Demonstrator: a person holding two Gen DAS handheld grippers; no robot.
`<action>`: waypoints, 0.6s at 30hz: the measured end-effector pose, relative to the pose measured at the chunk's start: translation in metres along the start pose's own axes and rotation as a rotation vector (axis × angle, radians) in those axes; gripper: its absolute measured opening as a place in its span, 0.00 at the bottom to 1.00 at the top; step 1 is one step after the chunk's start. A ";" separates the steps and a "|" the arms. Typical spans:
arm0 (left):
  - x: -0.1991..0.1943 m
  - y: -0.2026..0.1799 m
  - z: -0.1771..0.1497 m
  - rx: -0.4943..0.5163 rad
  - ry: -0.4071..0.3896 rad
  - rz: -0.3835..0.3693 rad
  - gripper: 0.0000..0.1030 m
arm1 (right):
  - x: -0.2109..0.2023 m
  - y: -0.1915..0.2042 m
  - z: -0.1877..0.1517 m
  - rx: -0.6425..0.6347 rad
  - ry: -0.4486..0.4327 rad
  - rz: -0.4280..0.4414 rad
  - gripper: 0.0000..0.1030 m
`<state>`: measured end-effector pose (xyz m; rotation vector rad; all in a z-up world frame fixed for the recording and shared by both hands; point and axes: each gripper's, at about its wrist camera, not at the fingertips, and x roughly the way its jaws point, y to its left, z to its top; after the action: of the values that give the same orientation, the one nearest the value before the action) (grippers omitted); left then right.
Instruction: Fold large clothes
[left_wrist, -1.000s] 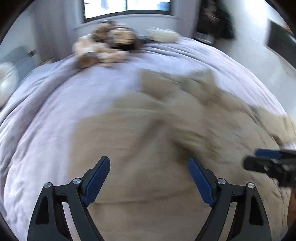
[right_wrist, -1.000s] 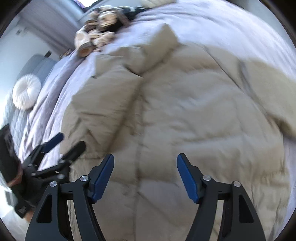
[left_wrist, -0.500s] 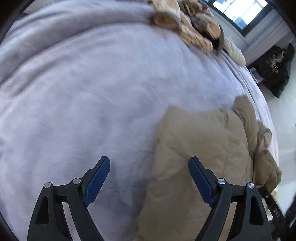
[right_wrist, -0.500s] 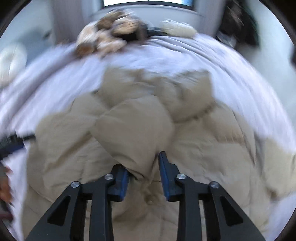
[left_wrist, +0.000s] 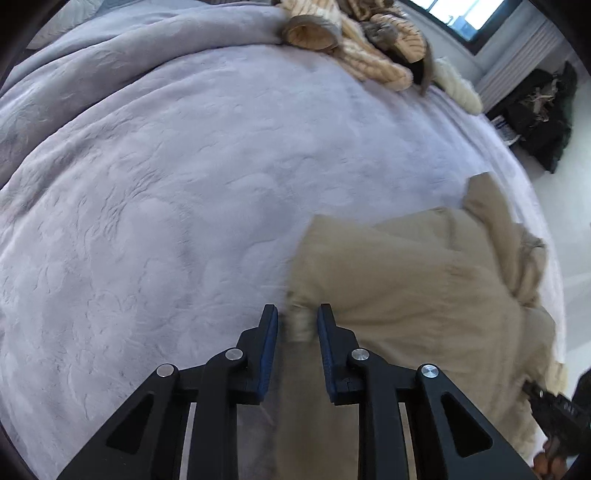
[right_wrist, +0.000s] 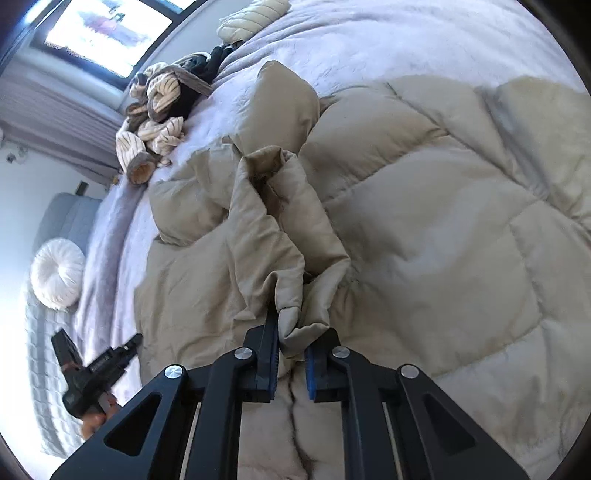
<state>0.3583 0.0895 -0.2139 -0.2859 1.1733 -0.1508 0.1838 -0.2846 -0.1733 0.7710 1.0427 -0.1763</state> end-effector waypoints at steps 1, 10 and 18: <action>0.004 -0.001 -0.001 0.002 -0.001 0.025 0.23 | 0.007 -0.009 -0.003 0.032 0.023 -0.023 0.11; -0.053 -0.007 -0.005 0.057 -0.120 0.108 0.24 | -0.053 -0.025 -0.013 0.071 -0.077 -0.146 0.32; -0.034 -0.044 -0.030 0.130 -0.056 0.114 0.24 | -0.032 0.048 0.009 -0.225 -0.068 0.016 0.28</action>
<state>0.3192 0.0524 -0.1813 -0.1074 1.1162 -0.1183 0.1964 -0.2623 -0.1214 0.5659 0.9733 -0.0697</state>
